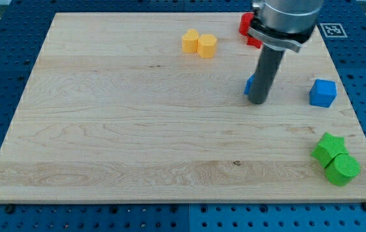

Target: Point your arm towards the blue cube

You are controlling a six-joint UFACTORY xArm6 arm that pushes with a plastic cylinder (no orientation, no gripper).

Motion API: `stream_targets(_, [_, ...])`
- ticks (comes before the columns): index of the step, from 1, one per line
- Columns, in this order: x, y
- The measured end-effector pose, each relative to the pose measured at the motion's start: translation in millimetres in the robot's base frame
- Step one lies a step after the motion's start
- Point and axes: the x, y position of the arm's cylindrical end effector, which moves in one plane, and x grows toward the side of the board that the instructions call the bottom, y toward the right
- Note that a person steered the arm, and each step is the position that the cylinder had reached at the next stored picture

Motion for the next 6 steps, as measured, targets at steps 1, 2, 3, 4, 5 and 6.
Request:
stream_targets(1, [15, 29])
stream_targets(2, [35, 95])
stream_targets(3, [41, 163])
stream_targets(4, [35, 194])
stream_targets(5, [19, 185])
stream_targets(6, [10, 173])
